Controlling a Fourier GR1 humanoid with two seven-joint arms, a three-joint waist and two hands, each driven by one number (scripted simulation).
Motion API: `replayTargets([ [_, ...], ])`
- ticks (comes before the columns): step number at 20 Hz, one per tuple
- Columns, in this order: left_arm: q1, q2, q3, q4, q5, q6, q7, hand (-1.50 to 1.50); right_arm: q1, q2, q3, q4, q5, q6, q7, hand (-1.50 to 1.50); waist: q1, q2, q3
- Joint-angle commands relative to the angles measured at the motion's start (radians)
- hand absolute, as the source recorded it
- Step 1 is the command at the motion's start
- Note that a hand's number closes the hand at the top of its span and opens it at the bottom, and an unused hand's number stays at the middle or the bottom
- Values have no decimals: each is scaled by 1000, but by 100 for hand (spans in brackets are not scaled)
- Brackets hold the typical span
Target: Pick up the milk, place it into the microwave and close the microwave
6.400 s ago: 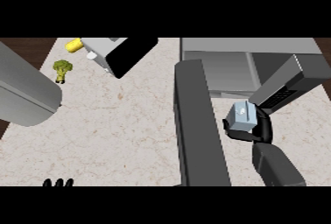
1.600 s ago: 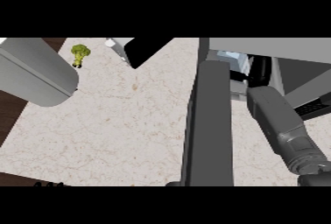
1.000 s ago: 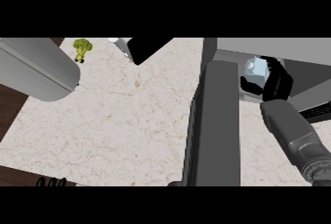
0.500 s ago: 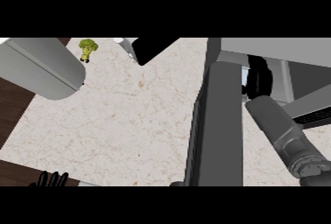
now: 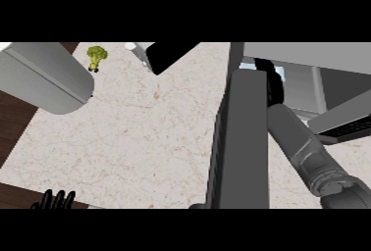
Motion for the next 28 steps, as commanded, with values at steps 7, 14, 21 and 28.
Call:
replayTargets([
  [7,13,-13,-10,19,-1,0,-9,-150,51,53,-123,-93,-128,220,-146,-150,-58,-16,0],
  [14,47,-1,-20,1,-23,-9,-31,-150,156,63,-201,-107,-212,403,-284,-150,-83,-28,-1],
  [21,78,18,21,-18,12,-14,-18,-150,237,44,-219,-92,-230,547,-378,-150,-120,-49,-4],
  [28,106,-19,-31,-9,-41,19,-26,-150,338,69,-225,-117,-241,640,-490,-150,-152,-64,-6],
])
